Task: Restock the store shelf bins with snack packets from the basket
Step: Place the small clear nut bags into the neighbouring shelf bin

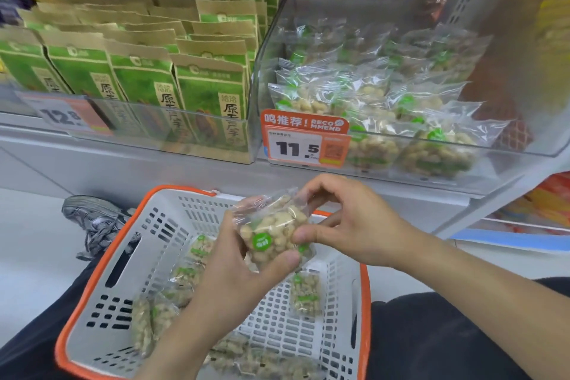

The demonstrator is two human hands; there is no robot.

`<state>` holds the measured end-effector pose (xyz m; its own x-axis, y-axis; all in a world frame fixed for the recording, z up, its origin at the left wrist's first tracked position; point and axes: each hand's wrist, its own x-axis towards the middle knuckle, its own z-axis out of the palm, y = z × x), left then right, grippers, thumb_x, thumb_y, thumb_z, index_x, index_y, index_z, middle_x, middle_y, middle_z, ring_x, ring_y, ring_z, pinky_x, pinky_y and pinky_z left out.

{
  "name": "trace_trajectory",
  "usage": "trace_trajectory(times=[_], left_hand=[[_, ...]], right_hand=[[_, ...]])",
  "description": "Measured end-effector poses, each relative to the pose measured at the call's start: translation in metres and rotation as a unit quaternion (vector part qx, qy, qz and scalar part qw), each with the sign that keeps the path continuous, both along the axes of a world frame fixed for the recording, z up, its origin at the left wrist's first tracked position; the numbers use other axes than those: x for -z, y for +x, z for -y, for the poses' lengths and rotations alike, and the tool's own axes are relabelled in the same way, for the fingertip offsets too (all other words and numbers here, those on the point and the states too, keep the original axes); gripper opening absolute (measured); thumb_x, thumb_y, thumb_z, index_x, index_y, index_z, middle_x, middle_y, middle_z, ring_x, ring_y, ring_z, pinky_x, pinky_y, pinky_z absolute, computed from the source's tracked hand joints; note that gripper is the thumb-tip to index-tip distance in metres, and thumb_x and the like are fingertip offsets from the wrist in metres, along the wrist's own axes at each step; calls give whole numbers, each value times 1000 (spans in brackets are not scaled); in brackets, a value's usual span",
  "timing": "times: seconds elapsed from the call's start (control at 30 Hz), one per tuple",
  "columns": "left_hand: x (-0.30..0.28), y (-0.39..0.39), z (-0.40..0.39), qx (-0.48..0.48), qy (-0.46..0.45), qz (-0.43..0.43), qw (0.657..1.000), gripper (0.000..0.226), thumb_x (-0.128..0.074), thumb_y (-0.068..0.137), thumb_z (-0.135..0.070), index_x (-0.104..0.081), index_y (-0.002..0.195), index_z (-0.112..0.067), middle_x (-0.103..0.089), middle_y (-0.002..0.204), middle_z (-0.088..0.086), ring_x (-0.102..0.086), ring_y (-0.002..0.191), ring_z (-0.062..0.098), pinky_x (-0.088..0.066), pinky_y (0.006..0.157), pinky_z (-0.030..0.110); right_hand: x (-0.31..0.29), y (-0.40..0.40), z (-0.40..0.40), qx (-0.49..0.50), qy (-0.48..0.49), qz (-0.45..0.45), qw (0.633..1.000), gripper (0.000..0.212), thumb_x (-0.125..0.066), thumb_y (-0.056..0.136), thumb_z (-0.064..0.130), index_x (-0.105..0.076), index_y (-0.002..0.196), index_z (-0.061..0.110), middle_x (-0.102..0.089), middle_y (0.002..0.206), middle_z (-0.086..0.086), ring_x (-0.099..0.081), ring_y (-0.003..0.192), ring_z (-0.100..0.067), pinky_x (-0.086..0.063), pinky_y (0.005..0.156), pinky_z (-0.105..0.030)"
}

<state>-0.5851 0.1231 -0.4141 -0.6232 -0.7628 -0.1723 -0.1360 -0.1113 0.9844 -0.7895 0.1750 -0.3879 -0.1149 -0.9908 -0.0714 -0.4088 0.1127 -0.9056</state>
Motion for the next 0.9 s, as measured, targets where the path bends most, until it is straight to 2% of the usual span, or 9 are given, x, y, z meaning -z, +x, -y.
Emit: trace_trajectory(times=[0.1, 0.23, 0.33, 0.43, 0.57, 0.67, 0.73, 0.8, 0.9], left_hand=[[-9, -3, 6, -8, -42, 24, 999, 70, -87, 72, -25, -46, 127, -36, -72, 113, -10, -70, 103, 12, -57, 88, 33], [-24, -4, 17, 2, -132, 60, 989, 63, -87, 64, -25, -58, 120, -31, -74, 102, -14, -70, 94, 7, -56, 79, 23], [-35, -5, 24, 30, -189, 109, 976, 67, -92, 61, -28, -61, 121, -34, -74, 99, -10, -71, 91, 11, -57, 80, 31], [-53, -10, 27, 77, -253, 125, 956, 71, -94, 60, -34, -61, 122, -43, -68, 112, -11, -67, 100, 11, -56, 83, 29], [-84, -31, 26, 140, -315, 113, 932, 69, -94, 59, -30, -61, 116, -48, -65, 115, -25, -61, 107, -5, -48, 84, 8], [-97, -47, 29, 153, -306, 102, 934, 72, -93, 57, -41, -58, 119, -50, -65, 115, -31, -61, 107, -10, -50, 90, 14], [-102, -54, 31, 156, -289, 92, 940, 86, -92, 54, -45, -53, 131, -48, -63, 123, -28, -59, 114, -8, -51, 96, 21], [-109, -62, 31, 171, -279, 67, 943, 88, -93, 54, -40, -52, 132, -47, -66, 123, -21, -61, 116, -1, -52, 98, 32], [-118, -77, 29, 185, -295, 29, 937, 81, -93, 56, -43, -53, 126, -47, -69, 119, -15, -64, 113, 4, -53, 95, 36]], right_hand=[[-4, 3, -5, 15, -10, -43, 999, 43, -85, 74, 39, -58, 104, 23, -63, 99, 11, -64, 99, -7, -61, 69, -31], [-17, 0, -12, 15, -2, -203, 979, 58, -79, 69, 62, -44, 106, 34, -51, 103, 21, -59, 97, -2, -56, 72, -25], [-38, -1, -19, 57, -114, -211, 969, 79, -85, 61, 61, -32, 115, 38, -40, 112, 19, -54, 98, -2, -51, 78, -18], [-55, -5, -25, -16, -212, -247, 945, 99, -87, 62, 58, -30, 138, 30, -35, 133, 8, -46, 122, -4, -46, 99, -23], [-60, -13, -26, -91, -131, -242, 957, 111, -83, 64, 64, -17, 150, 37, -29, 150, 19, -32, 139, 5, -35, 111, -19], [-65, -23, -27, -81, -85, -238, 964, 104, -80, 65, 67, -17, 146, 50, -37, 147, 28, -37, 132, 9, -39, 105, -17], [-76, -34, -29, -67, -58, -238, 967, 112, -81, 58, 68, -10, 144, 58, -39, 144, 31, -38, 127, 11, -37, 100, -7], [-90, -47, -34, -62, -52, -230, 970, 120, -85, 49, 67, -13, 145, 58, -45, 140, 31, -43, 124, 9, -39, 97, -7], [-104, -68, -39, -64, -95, -219, 969, 109, -89, 47, 60, -41, 143, 43, -59, 127, 29, -56, 117, 6, -48, 96, -21]])
